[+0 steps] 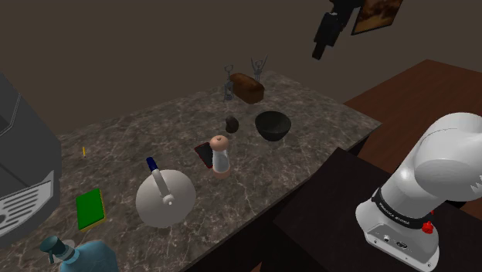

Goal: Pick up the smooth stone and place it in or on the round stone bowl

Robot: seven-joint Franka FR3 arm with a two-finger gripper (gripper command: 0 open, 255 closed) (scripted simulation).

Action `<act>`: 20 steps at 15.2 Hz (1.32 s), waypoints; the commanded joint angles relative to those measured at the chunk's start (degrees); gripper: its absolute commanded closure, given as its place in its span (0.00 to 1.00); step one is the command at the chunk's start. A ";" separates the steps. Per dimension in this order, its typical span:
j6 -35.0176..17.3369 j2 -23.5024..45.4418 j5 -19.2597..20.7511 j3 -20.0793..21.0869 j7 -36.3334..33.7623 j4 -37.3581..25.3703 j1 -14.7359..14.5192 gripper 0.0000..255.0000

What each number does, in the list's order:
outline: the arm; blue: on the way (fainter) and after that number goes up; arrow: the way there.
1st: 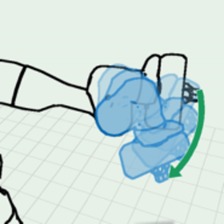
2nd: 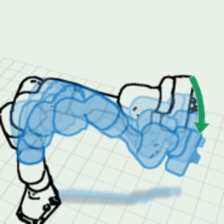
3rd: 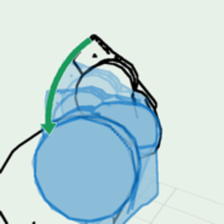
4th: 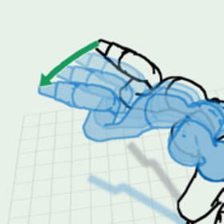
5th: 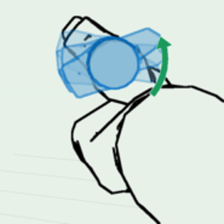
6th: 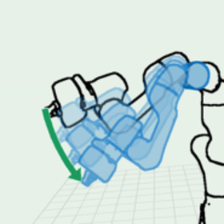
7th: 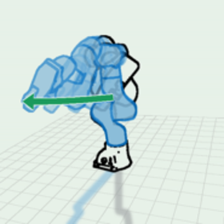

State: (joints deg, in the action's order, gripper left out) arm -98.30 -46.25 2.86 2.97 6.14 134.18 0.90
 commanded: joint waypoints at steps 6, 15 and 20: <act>-10.32 6.24 0.65 0.42 0.12 3.70 -0.14 0.00; -28.09 21.99 2.83 1.53 -0.42 5.09 0.26 0.00; -36.63 32.48 5.09 2.37 -1.48 2.85 0.87 0.00</act>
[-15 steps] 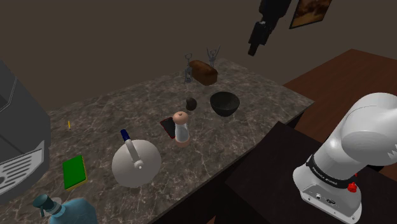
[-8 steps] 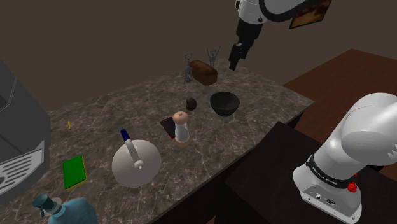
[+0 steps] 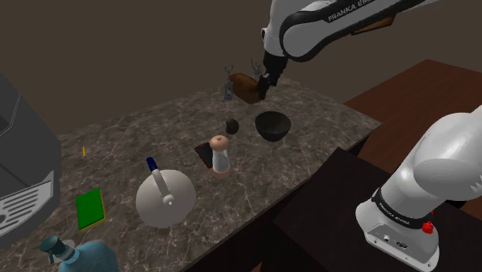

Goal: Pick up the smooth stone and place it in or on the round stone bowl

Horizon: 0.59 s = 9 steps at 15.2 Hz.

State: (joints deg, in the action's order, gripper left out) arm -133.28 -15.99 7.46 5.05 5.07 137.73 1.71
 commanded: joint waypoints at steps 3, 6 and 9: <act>-6.02 8.84 2.42 0.72 -1.44 -3.05 0.41 0.00; -9.74 15.58 4.77 0.98 -2.76 -6.13 0.62 0.00; -12.75 22.37 7.37 0.89 -4.23 -9.93 0.50 0.00</act>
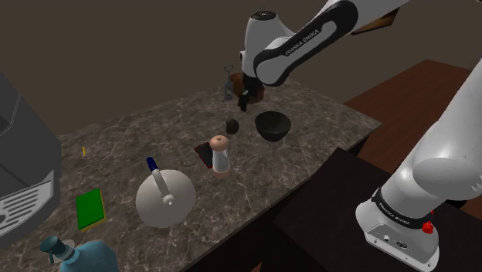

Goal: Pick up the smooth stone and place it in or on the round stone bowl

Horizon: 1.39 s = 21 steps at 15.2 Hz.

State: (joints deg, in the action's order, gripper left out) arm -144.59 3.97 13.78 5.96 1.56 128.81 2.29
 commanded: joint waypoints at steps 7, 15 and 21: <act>-5.91 18.23 6.19 -1.47 -3.32 -12.49 -1.70 0.00; -8.78 28.63 8.22 -2.97 -4.19 -20.23 -2.81 0.00; -9.72 30.55 8.55 -3.35 -4.41 -21.24 -2.91 0.00</act>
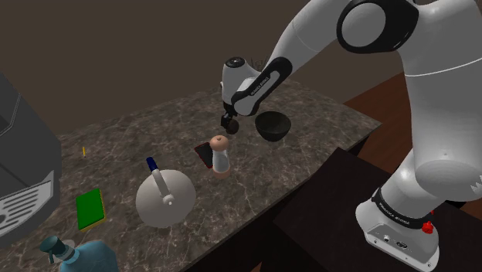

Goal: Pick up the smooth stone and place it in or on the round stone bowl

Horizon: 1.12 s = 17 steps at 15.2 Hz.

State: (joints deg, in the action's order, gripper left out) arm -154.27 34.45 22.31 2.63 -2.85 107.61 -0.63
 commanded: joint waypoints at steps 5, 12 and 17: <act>-0.03 0.05 0.01 -0.01 0.00 -0.03 0.00 0.00; -0.04 0.08 0.00 -0.01 0.02 -0.06 0.02 1.00; 0.94 -1.14 -0.37 0.36 0.46 0.19 0.26 1.00</act>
State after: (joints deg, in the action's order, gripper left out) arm -153.78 33.71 22.08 2.85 -2.46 107.83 -0.36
